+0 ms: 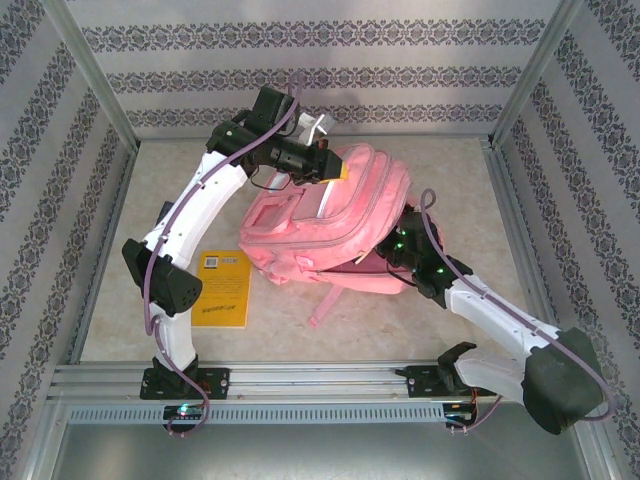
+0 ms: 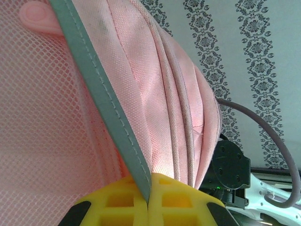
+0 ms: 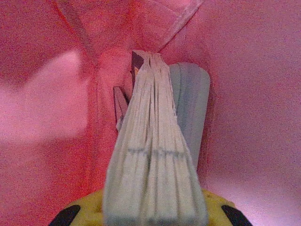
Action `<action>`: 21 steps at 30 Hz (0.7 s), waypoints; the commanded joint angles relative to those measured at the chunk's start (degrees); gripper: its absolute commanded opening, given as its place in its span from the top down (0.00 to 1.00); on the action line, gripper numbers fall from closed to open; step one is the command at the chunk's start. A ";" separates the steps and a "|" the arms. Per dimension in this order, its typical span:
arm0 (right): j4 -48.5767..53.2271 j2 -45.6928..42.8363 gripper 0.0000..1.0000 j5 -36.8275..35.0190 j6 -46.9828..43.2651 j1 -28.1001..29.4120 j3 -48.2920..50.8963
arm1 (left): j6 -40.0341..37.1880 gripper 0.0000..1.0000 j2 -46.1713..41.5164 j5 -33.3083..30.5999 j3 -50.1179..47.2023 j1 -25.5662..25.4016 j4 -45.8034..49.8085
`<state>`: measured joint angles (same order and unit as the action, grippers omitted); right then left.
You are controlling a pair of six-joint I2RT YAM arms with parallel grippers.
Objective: Pack the student bag
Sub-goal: Place the book in the student bag.
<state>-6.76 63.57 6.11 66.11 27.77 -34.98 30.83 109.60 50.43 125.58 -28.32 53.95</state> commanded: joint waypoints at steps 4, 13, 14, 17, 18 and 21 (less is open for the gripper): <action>-6.50 -0.03 1.00 -2.35 1.91 1.89 0.05 | 0.73 1.00 0.48 5.05 3.82 -0.76 -8.25; -6.30 -5.23 1.00 -1.92 4.54 0.56 1.04 | 0.60 1.00 1.87 3.58 5.99 -0.39 -7.10; -5.71 -6.40 1.00 -1.58 4.72 0.35 1.35 | 0.68 1.00 1.89 3.51 5.91 -0.27 -7.07; -5.19 -9.16 1.00 -0.12 6.56 -0.08 2.30 | 0.62 1.00 2.00 3.49 6.03 -0.08 -6.95; -5.90 -9.55 1.00 0.65 8.16 -0.15 2.73 | 0.64 1.00 2.12 3.45 6.00 -0.07 -7.03; -7.58 -8.40 1.00 1.80 9.28 0.30 2.37 | 0.96 1.00 2.39 3.88 6.04 -0.08 -7.40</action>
<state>-10.11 54.96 5.65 72.73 27.88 -32.45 31.57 113.23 51.03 127.98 -28.91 53.10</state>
